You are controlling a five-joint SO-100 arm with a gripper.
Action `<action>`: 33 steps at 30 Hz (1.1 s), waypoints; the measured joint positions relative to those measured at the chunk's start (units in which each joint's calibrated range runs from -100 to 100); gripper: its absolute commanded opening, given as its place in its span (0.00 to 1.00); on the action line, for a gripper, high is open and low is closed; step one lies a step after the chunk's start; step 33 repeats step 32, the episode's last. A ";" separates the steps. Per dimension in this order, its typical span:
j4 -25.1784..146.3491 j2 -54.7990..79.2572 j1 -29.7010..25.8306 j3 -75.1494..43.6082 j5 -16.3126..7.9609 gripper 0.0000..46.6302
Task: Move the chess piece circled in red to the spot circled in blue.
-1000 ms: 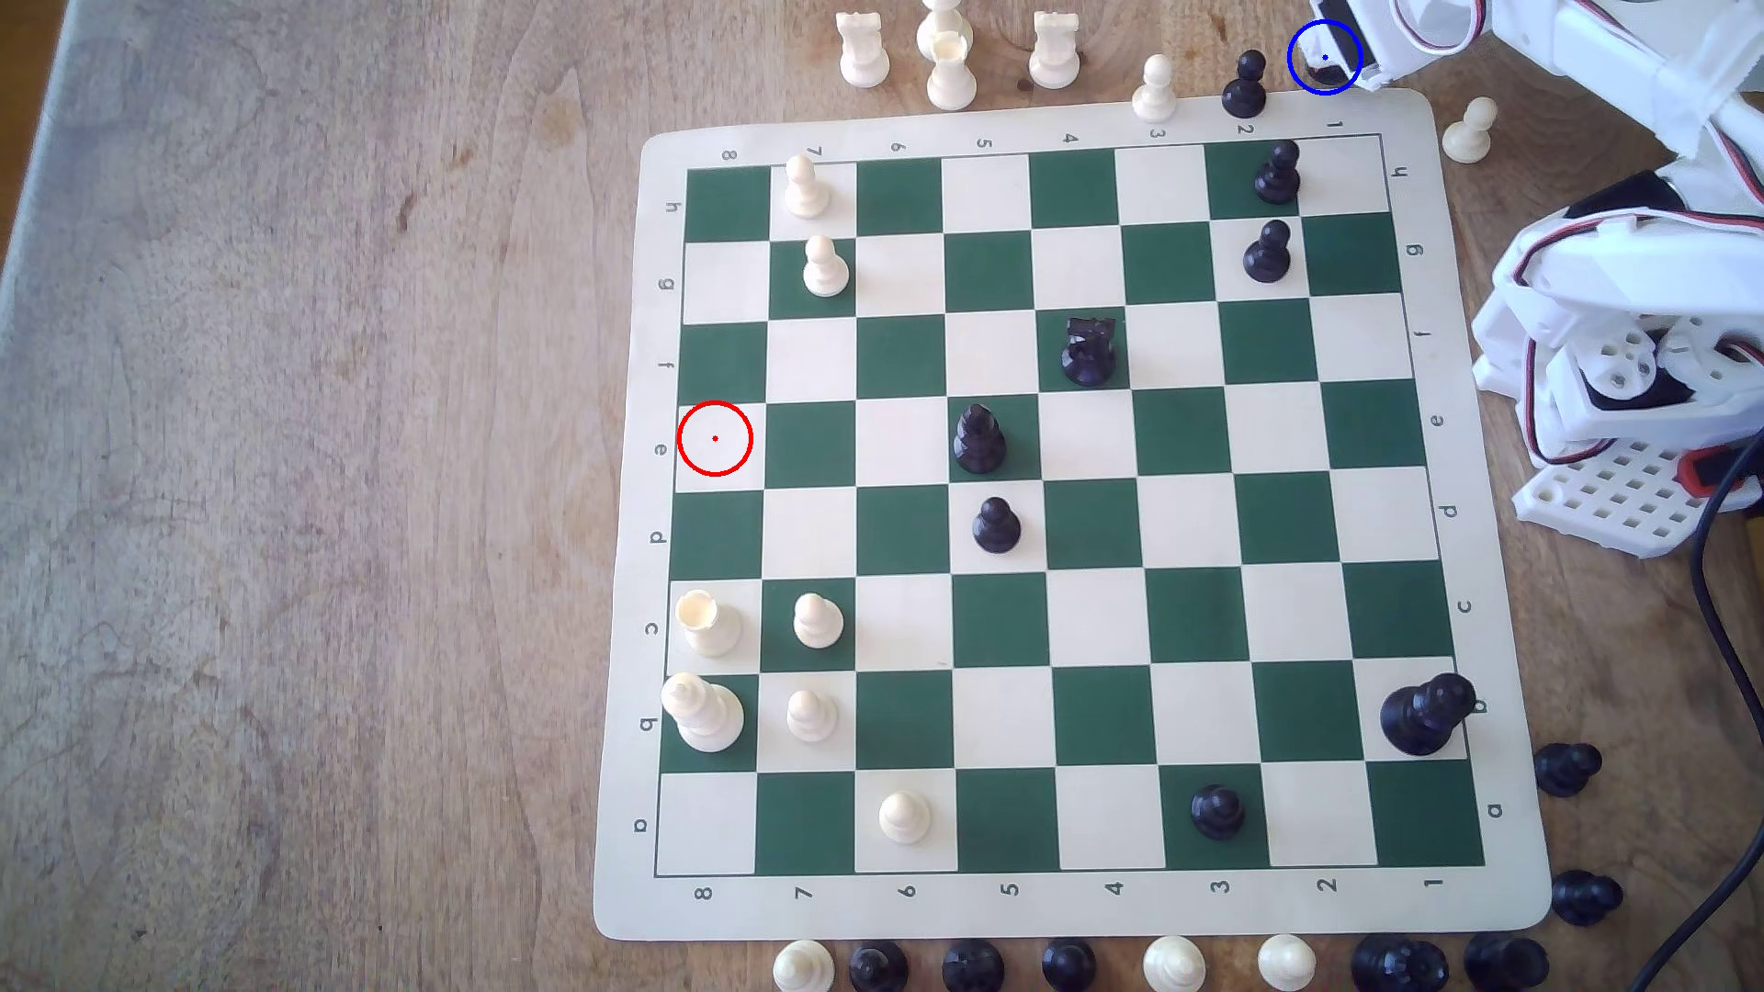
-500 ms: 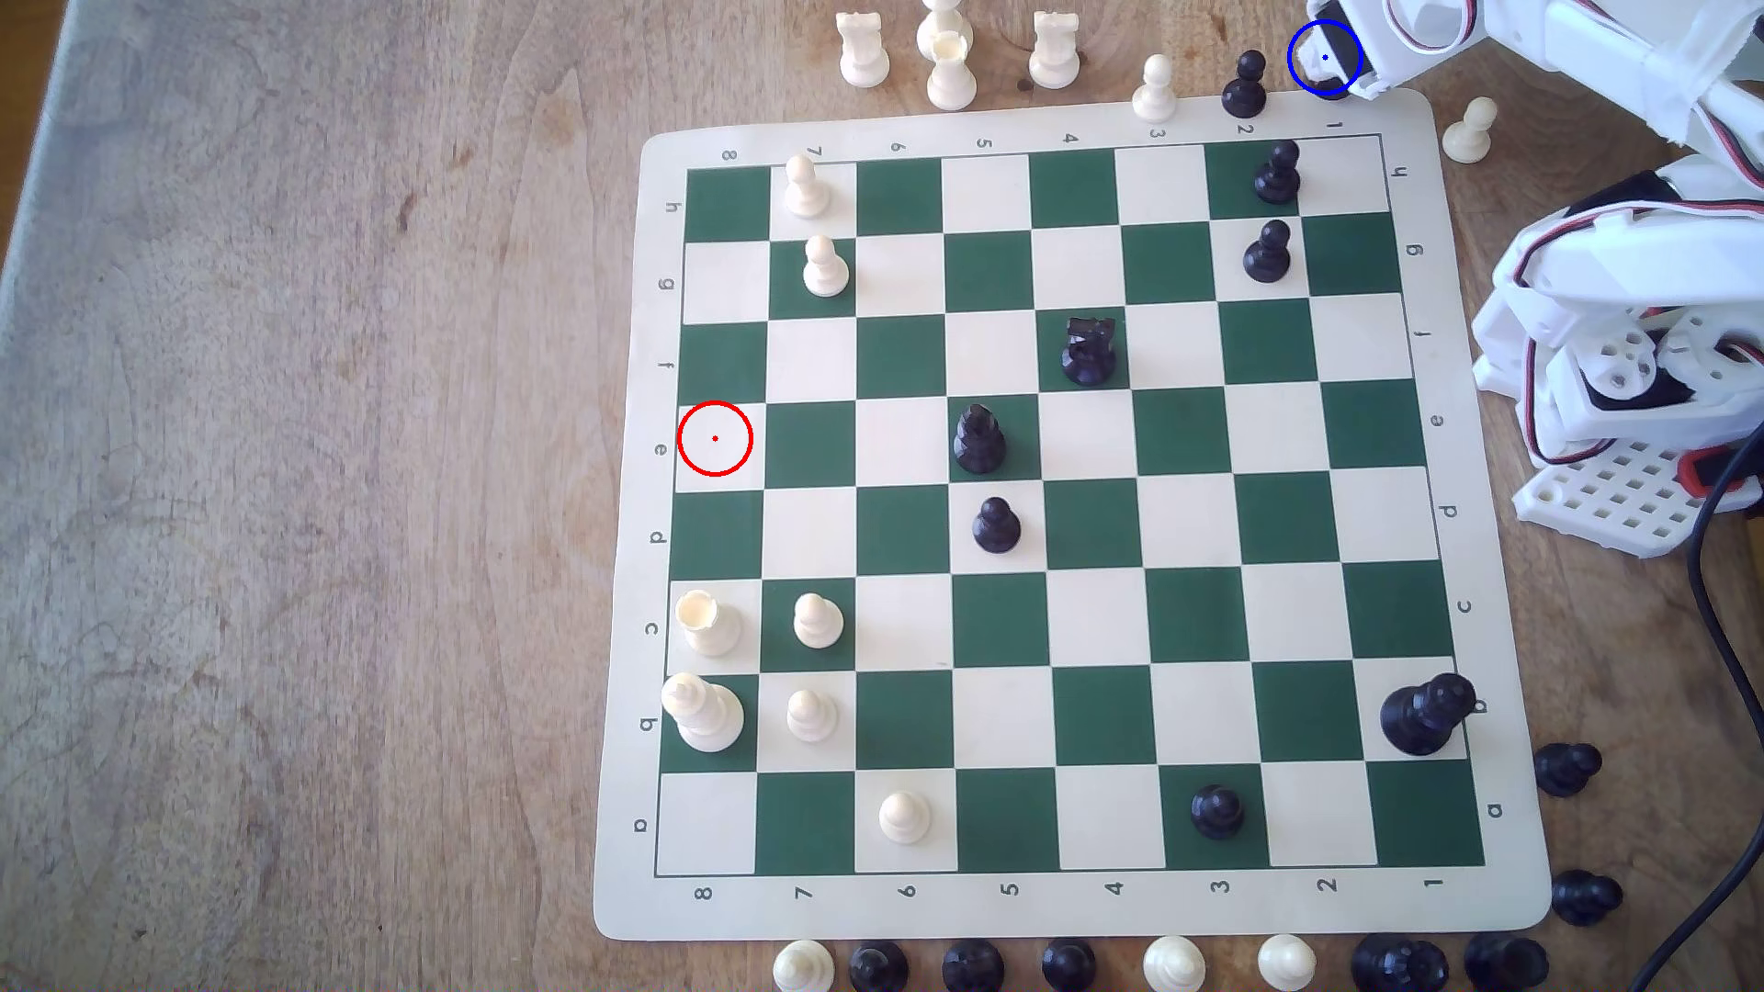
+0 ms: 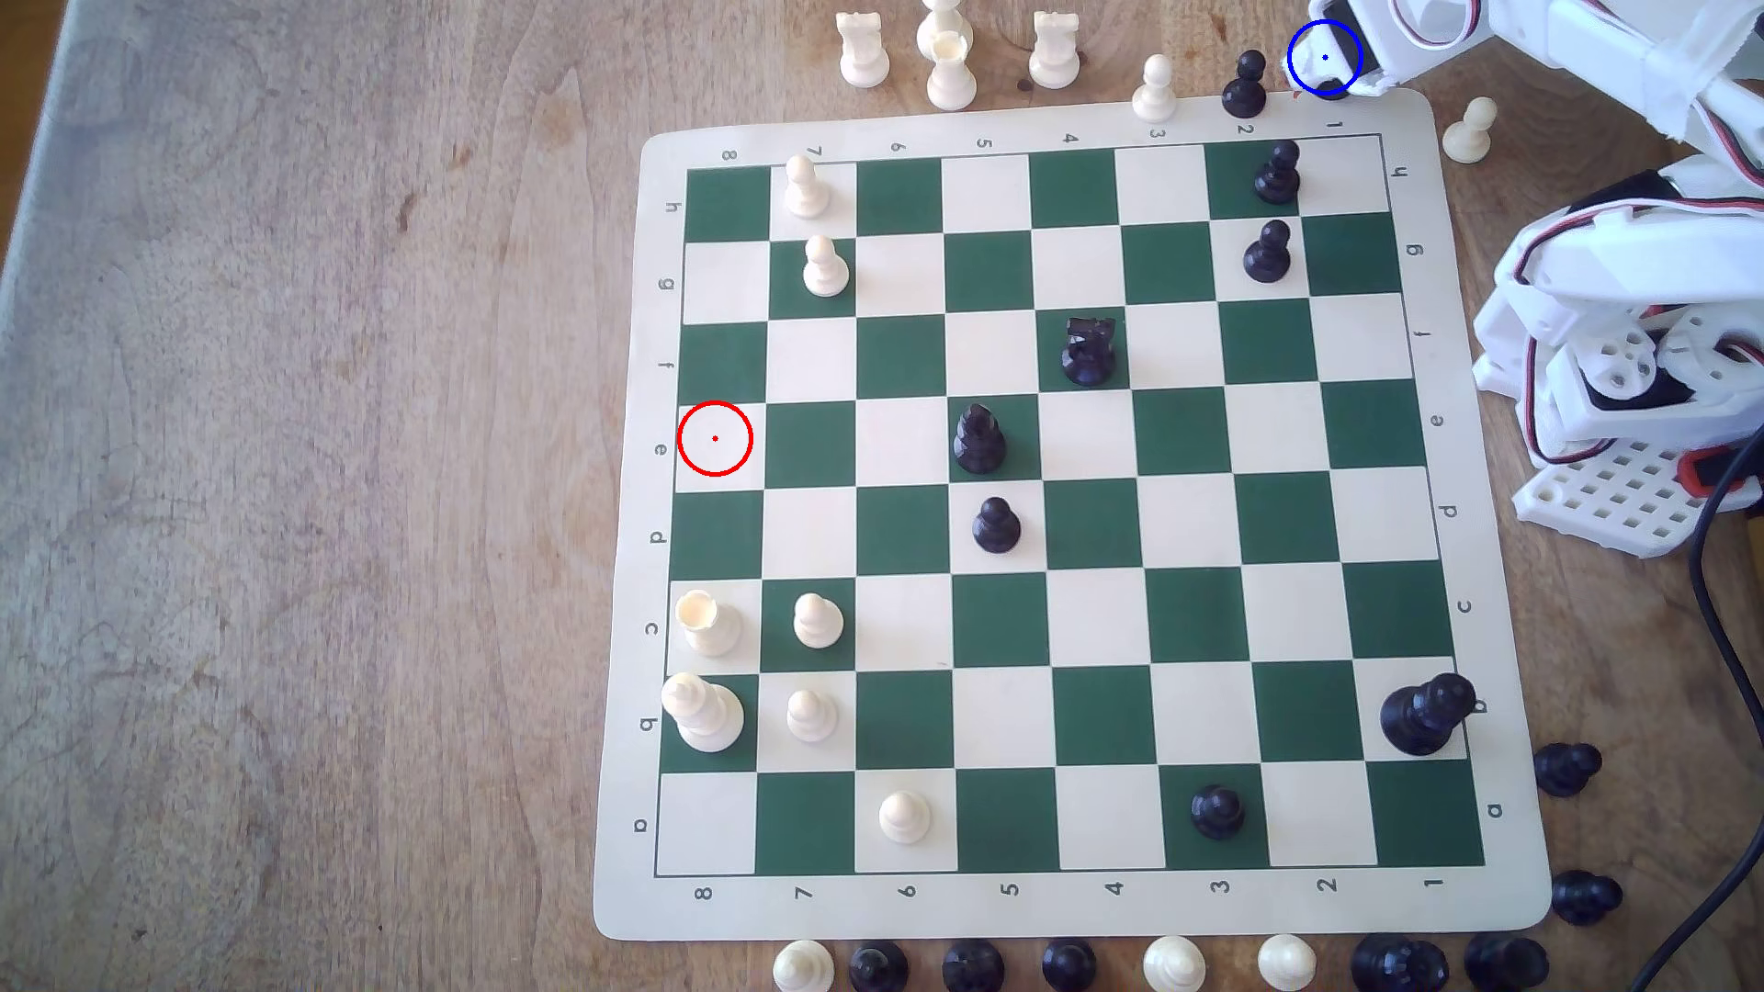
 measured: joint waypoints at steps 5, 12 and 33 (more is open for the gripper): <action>1.99 -1.93 0.44 0.00 0.29 0.34; 9.48 -7.79 -0.44 0.00 0.29 0.34; 36.97 -32.26 -23.23 -4.07 -1.90 0.37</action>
